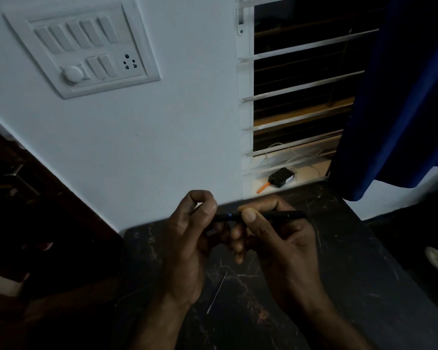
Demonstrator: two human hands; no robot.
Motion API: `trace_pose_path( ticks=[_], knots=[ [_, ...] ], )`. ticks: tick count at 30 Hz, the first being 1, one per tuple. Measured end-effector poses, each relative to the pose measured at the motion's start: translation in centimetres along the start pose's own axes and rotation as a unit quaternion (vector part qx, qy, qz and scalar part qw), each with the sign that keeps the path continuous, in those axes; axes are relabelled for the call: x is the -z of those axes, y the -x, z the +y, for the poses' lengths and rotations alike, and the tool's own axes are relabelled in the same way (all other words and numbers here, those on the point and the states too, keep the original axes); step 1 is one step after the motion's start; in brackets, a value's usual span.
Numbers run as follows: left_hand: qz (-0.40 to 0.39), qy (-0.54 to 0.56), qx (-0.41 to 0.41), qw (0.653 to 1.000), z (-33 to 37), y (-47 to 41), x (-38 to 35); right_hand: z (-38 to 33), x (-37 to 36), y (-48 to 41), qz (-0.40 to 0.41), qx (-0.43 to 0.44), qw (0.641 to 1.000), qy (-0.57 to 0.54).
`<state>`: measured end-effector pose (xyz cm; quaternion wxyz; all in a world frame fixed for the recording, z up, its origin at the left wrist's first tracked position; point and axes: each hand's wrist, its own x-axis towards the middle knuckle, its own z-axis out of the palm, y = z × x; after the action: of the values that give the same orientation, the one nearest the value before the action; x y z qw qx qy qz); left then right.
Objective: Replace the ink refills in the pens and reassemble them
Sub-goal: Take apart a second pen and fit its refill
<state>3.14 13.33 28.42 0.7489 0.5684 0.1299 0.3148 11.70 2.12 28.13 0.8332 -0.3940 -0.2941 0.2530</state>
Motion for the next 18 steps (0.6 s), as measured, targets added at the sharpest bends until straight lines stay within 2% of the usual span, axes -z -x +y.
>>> trace_pose_path(
  ticks=[2, 3, 7, 10, 16, 18],
  knots=[
    [-0.040, 0.021, -0.005, 0.999, 0.23, 0.27, 0.11, -0.19, 0.21, -0.19, 0.004, 0.001, 1.000, -0.009],
    [-0.036, 0.006, -0.013, 0.999, 0.10, 0.35, 0.24, -0.31, 0.33, -0.28, 0.006, 0.002, 1.000, -0.011],
    [0.046, -0.057, -0.034, 0.997, -0.65, 0.38, 0.50, -0.48, 0.36, -0.24, 0.009, 0.004, 1.000, -0.008],
    [0.070, -0.085, -0.028, 0.994, -0.69, 0.16, 0.21, -0.27, 0.12, -0.01, 0.003, -0.002, 1.000, -0.007],
    [-0.004, -0.041, -0.031, 0.999, -0.09, 0.34, 0.37, -0.34, -0.02, -0.36, 0.013, -0.008, 1.000, -0.021],
    [0.015, -0.067, -0.043, 0.997, 0.03, 0.41, 0.40, -0.37, 0.03, -0.54, 0.023, -0.007, 0.999, -0.022]
  ],
)
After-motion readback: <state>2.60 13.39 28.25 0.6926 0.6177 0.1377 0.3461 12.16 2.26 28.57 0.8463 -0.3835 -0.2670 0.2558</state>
